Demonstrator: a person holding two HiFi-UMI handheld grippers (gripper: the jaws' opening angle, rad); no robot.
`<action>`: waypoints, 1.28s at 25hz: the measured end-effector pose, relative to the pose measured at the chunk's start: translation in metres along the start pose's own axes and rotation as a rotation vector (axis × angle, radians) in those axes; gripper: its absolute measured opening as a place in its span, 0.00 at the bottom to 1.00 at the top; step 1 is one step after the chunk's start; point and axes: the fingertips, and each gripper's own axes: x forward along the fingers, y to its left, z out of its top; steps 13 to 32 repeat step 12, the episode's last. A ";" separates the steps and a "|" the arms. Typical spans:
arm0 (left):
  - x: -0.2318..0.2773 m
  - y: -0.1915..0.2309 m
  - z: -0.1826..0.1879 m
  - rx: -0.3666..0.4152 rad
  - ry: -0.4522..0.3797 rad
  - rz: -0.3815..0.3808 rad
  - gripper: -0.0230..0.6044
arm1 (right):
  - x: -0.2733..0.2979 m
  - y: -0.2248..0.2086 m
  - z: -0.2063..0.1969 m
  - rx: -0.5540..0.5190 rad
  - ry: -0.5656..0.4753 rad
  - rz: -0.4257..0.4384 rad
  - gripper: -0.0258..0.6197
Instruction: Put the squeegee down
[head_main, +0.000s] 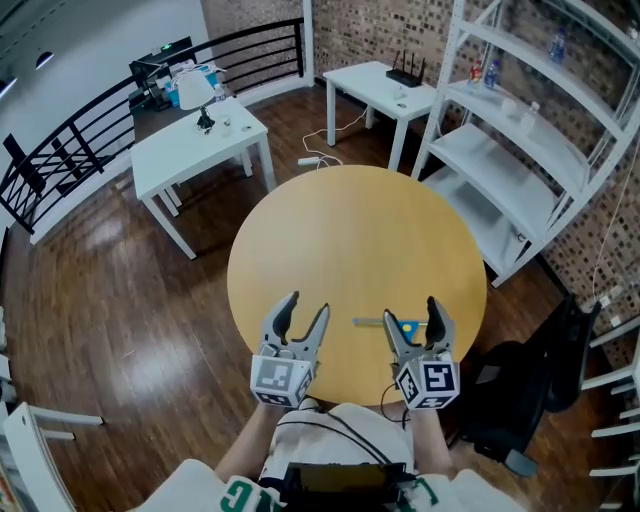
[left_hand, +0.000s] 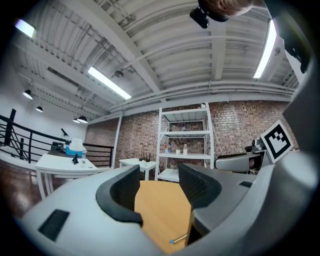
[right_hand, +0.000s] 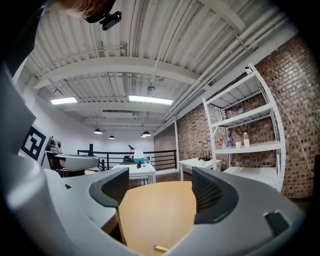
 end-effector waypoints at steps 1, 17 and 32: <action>0.000 0.000 0.000 0.002 0.000 -0.001 0.44 | 0.000 0.001 -0.001 0.000 0.004 0.001 0.68; 0.006 -0.012 0.000 0.008 0.022 -0.048 0.44 | 0.007 0.016 0.006 0.029 0.014 0.059 0.68; 0.006 -0.012 0.000 0.008 0.022 -0.048 0.44 | 0.007 0.016 0.006 0.029 0.014 0.059 0.68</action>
